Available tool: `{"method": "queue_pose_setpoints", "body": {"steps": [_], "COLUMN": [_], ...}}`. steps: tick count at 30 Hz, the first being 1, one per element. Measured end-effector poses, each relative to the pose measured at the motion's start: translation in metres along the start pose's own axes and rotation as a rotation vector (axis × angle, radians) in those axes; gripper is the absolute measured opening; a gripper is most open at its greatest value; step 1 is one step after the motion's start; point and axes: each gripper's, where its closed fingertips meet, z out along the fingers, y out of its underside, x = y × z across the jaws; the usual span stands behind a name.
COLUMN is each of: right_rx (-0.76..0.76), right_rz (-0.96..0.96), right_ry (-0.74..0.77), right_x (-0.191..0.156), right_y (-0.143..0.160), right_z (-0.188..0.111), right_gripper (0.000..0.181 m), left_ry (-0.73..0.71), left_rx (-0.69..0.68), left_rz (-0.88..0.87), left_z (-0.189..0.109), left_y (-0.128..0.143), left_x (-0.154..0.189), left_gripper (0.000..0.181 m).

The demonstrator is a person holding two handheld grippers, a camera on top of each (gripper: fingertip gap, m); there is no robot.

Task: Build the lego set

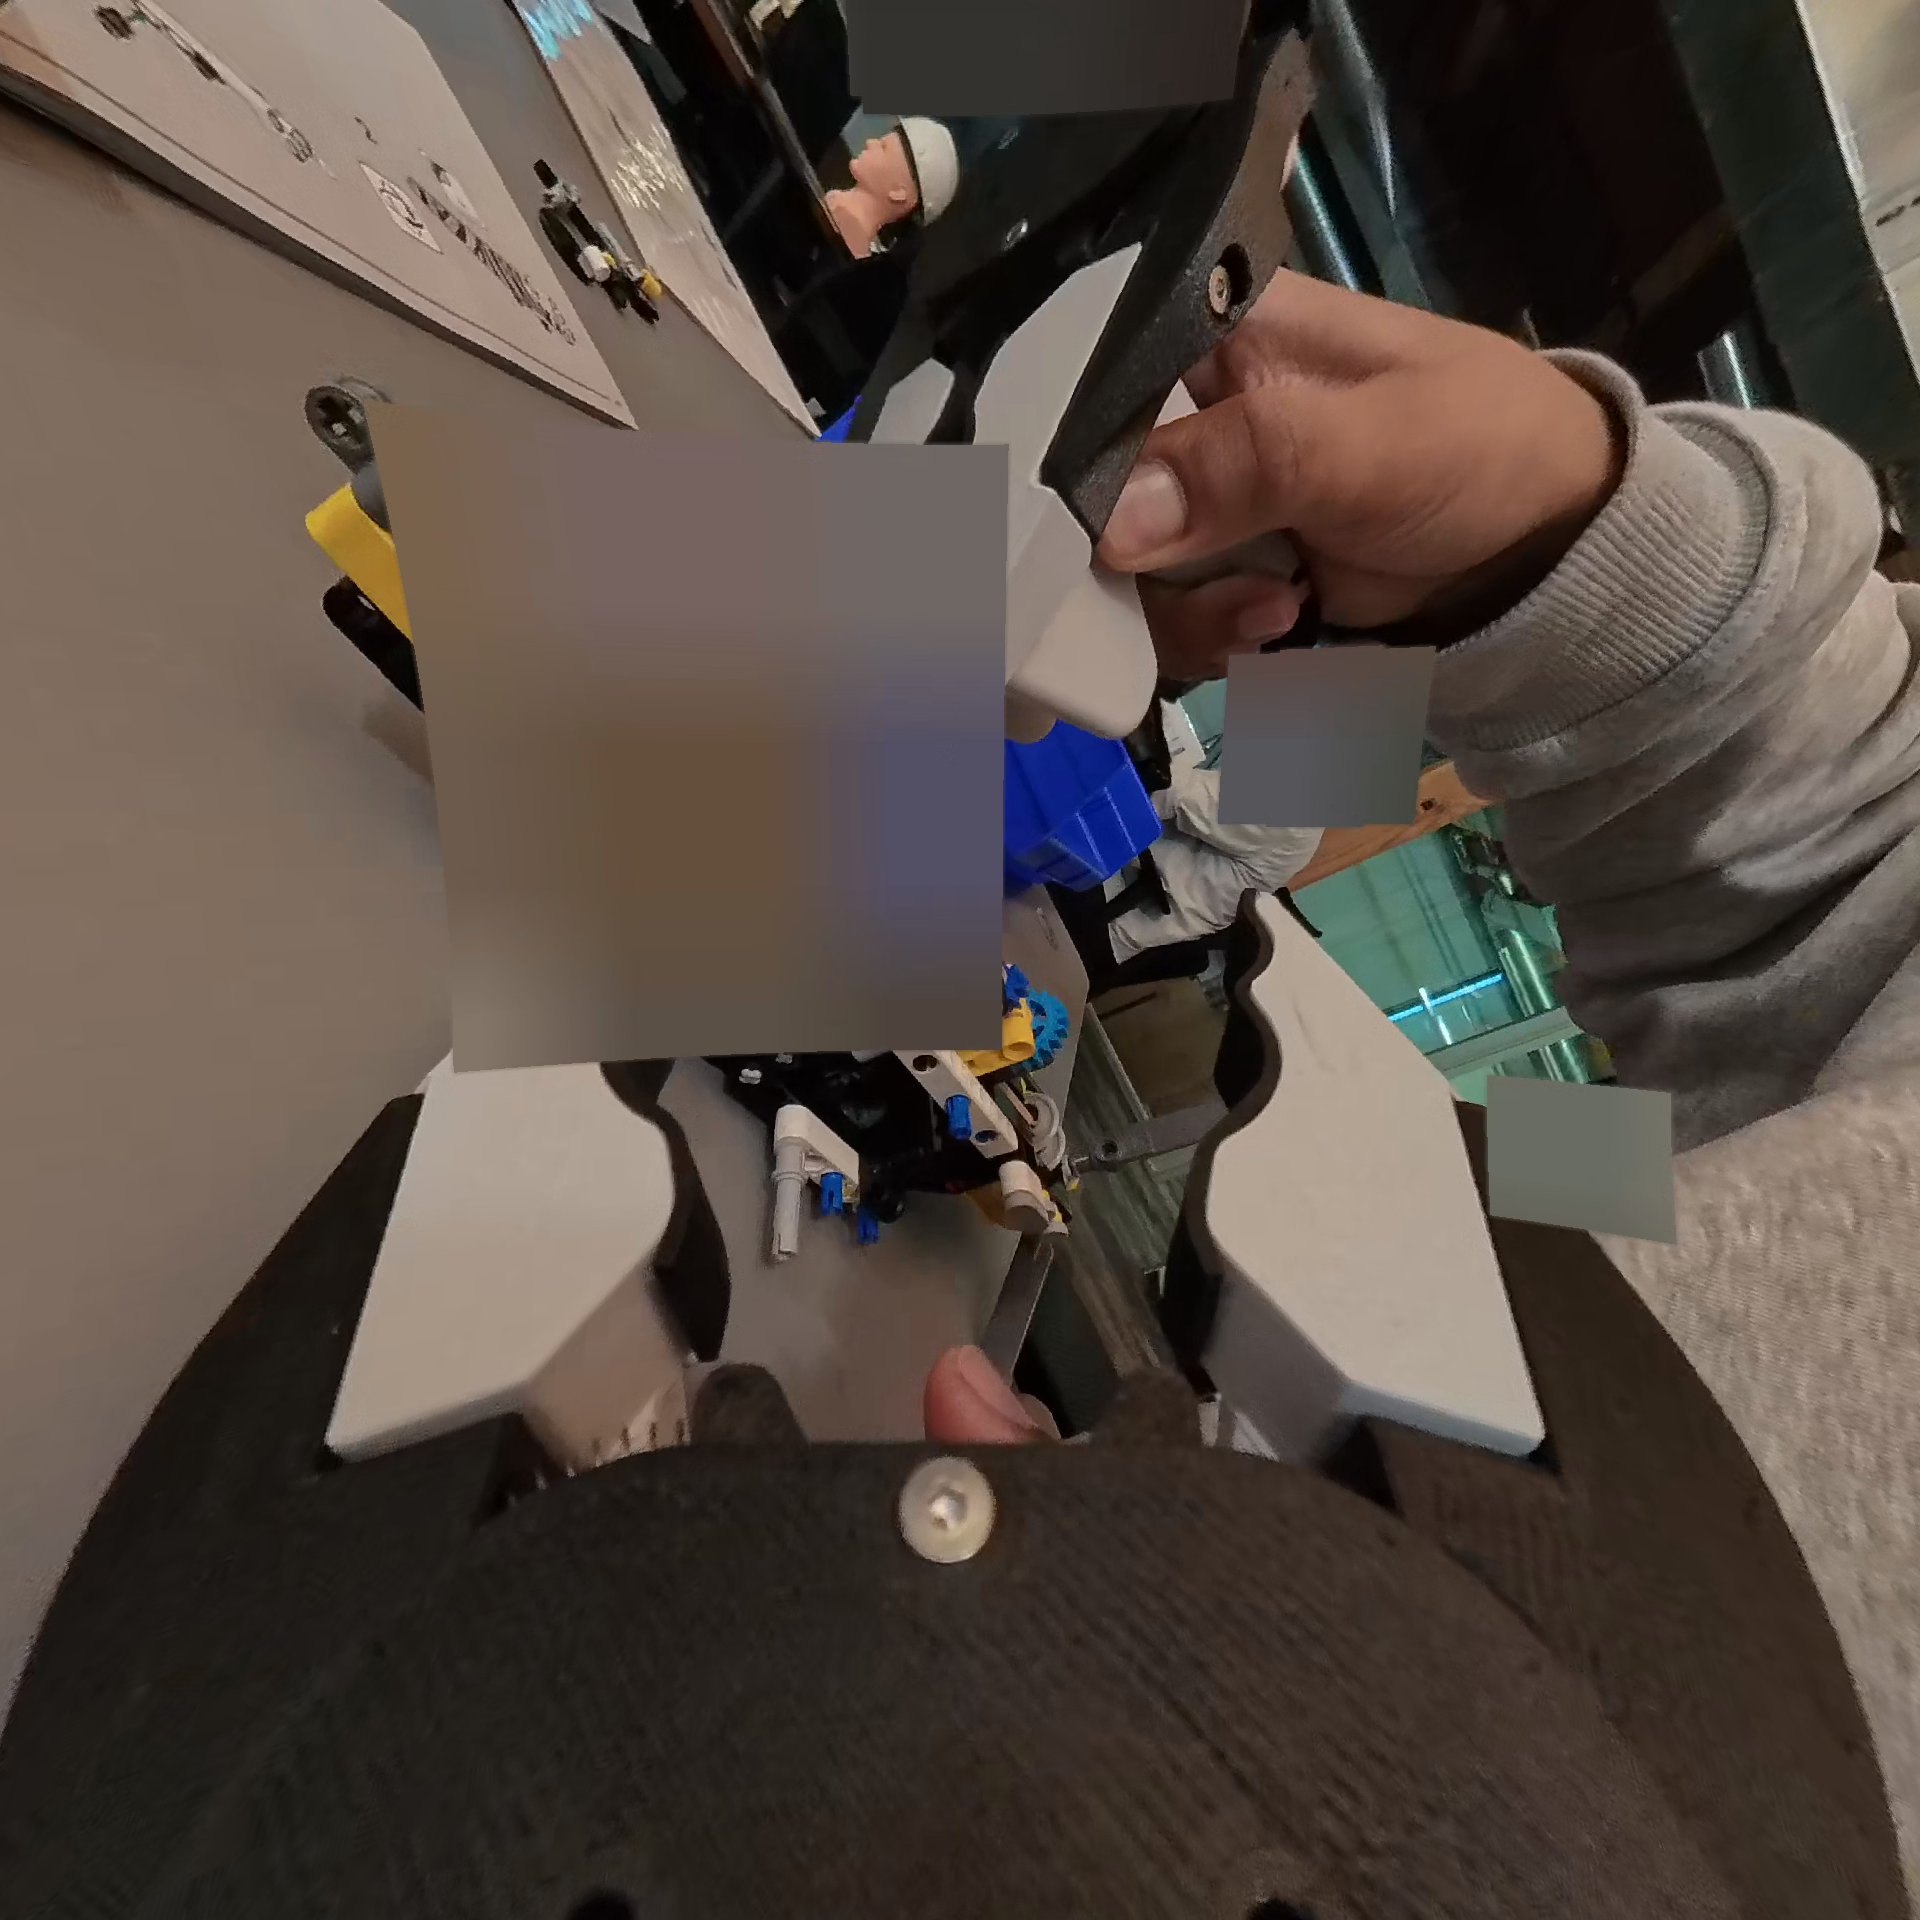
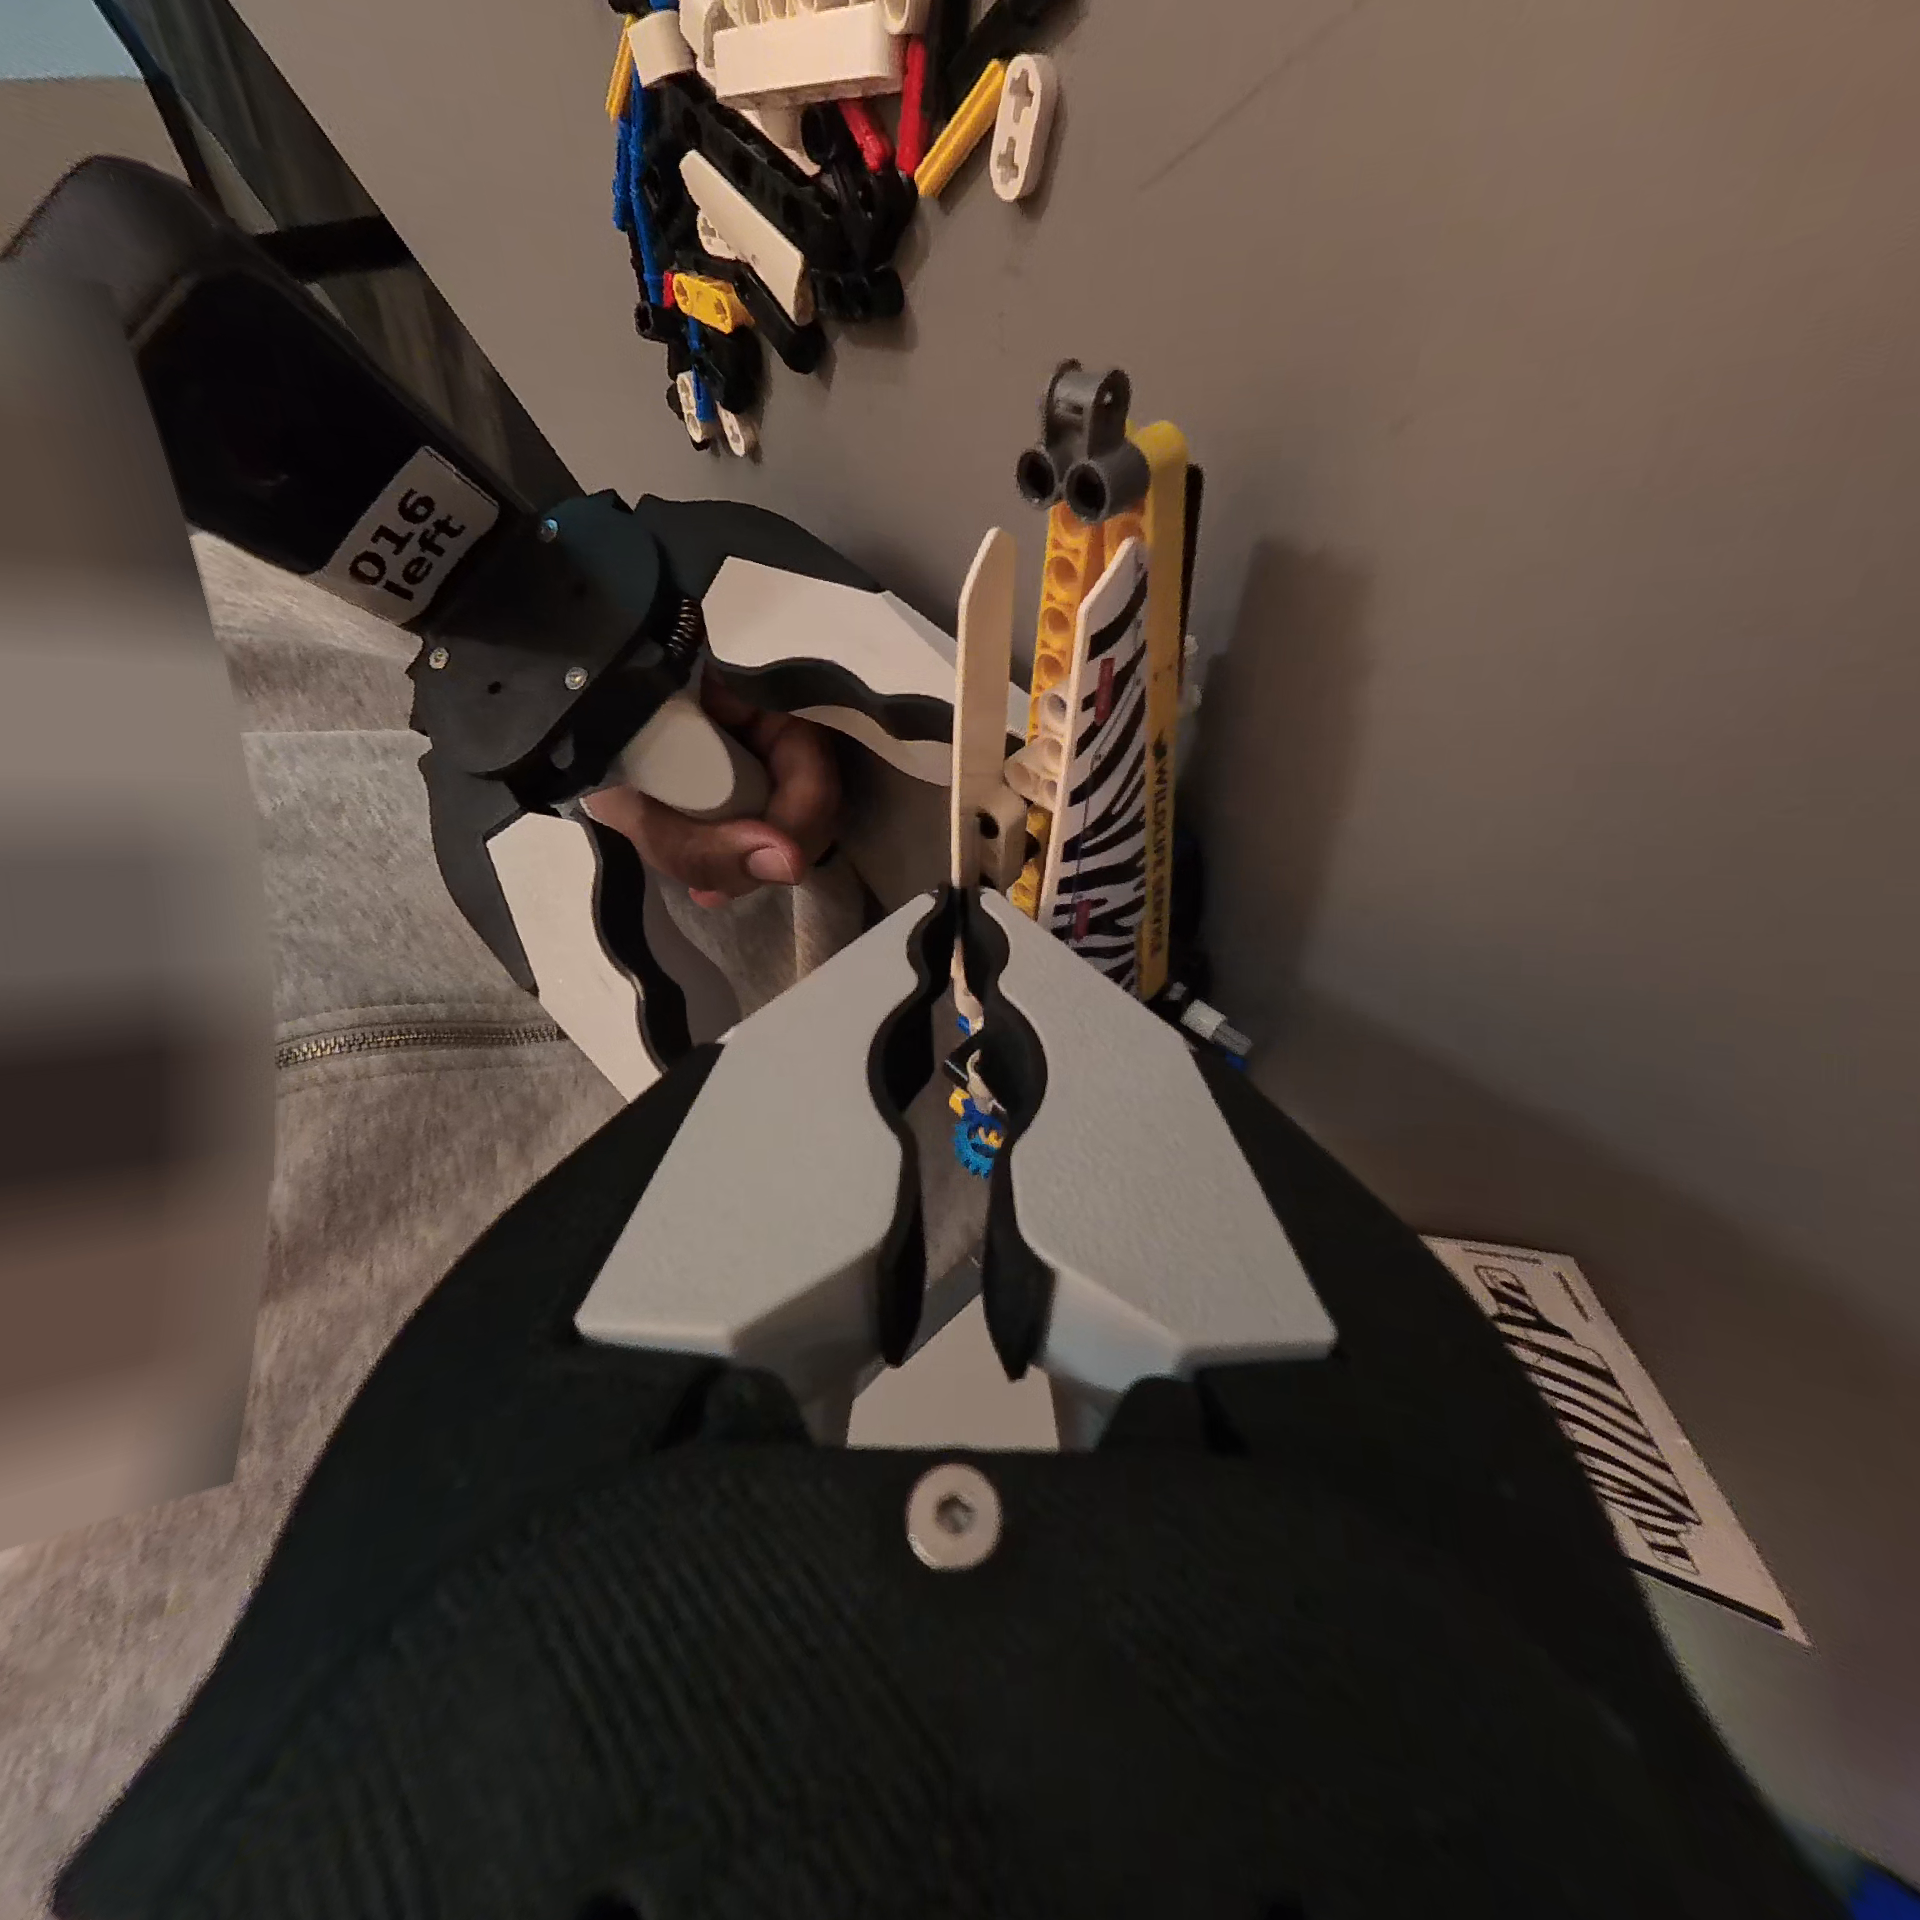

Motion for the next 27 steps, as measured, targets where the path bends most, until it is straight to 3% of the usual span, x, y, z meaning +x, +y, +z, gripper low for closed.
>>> {"method": "queue_pose_setpoints", "body": {"steps": [1, 14, 21, 27], "right_rx": [0.006, 0.004, -0.039, -0.039], "right_rz": [-0.003, 0.043, 0.079, 0.073], "right_ry": [0.008, 0.139, 0.257, 0.249], "right_x": [0.000, -0.001, -0.008, -0.010], "right_y": [0.000, 0.002, 0.009, 0.010], "right_z": [0.000, 0.003, 0.001, 0.002], "right_gripper": [0.000, 0.000, 0.000, 0.000], "left_ry": [0.002, -0.012, 0.081, 0.112], "left_rx": [0.001, -0.009, 0.017, 0.016], "left_rz": [-0.003, 0.031, -0.030, -0.036], "left_z": [0.000, 0.001, -0.006, -0.009], "left_y": [0.000, 0.003, -0.003, -0.002], "left_x": [0.000, 0.001, 0.009, 0.013], "left_gripper": [0.107, 0.107, 0.098, 0.099]}}
